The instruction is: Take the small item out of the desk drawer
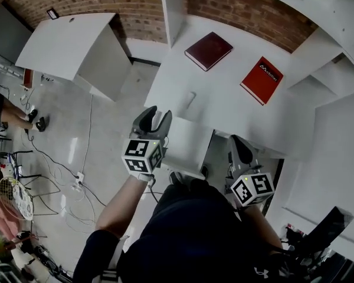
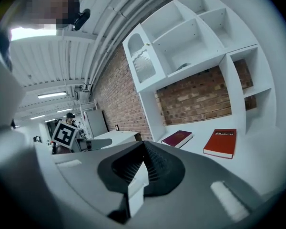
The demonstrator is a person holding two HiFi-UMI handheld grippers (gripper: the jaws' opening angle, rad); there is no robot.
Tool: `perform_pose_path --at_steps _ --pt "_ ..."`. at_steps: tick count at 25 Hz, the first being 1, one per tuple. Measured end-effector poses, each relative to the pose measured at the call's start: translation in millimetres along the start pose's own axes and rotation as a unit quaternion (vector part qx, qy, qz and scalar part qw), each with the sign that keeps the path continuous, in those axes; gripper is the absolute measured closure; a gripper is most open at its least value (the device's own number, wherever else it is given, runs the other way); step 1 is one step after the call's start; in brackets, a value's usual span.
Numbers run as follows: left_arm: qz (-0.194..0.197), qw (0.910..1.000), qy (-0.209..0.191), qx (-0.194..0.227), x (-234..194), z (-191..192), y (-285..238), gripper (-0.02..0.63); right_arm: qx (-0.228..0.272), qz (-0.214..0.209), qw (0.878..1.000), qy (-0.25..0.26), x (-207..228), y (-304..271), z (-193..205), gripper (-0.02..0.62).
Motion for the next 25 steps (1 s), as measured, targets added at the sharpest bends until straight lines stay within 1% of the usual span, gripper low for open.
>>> perform_pose_path --at_steps 3,5,7,11,13,16,18,23,25 --pt "-0.023 0.999 0.033 0.018 -3 -14 33 0.446 0.005 -0.019 1.0 0.008 -6 -13 -9 0.594" --pt "-0.032 0.9977 0.052 0.03 -4 -19 51 0.459 0.009 -0.03 0.999 0.012 -10 -21 -14 0.594" --pt "-0.039 0.9967 0.059 0.039 -5 -19 66 0.465 0.013 -0.039 0.999 0.016 -13 -27 -18 0.594" --pt "-0.055 0.9964 0.033 0.056 -9 -21 86 0.492 0.021 -0.056 0.998 0.025 -20 -38 -28 0.594" --pt "-0.06 0.9956 0.03 0.065 -12 -25 92 0.51 0.026 -0.064 0.997 0.037 -22 -41 -34 0.594" --pt "-0.069 0.9943 0.038 0.071 -17 -30 98 0.565 0.039 -0.078 0.994 0.071 -30 -45 -45 0.594" --pt "-0.073 0.9943 0.032 0.072 -19 -30 101 0.595 0.044 -0.082 0.991 0.097 -36 -47 -51 0.594" --pt "-0.066 0.9945 0.036 0.073 -6 -28 103 0.603 0.052 -0.081 0.987 0.132 -39 -41 -59 0.594" --pt "-0.068 0.9949 0.028 0.069 -1 -28 102 0.603 0.056 -0.08 0.985 0.14 -39 -38 -63 0.594"
Point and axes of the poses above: the fingertips, and each gripper's own axes: y backward along the fingers, x to its right, z out of its underside, the point moved 4 cm from there along y, backward along the fingers, and after that the axes turned 13 degrees about -z, right-handed, at the moved point
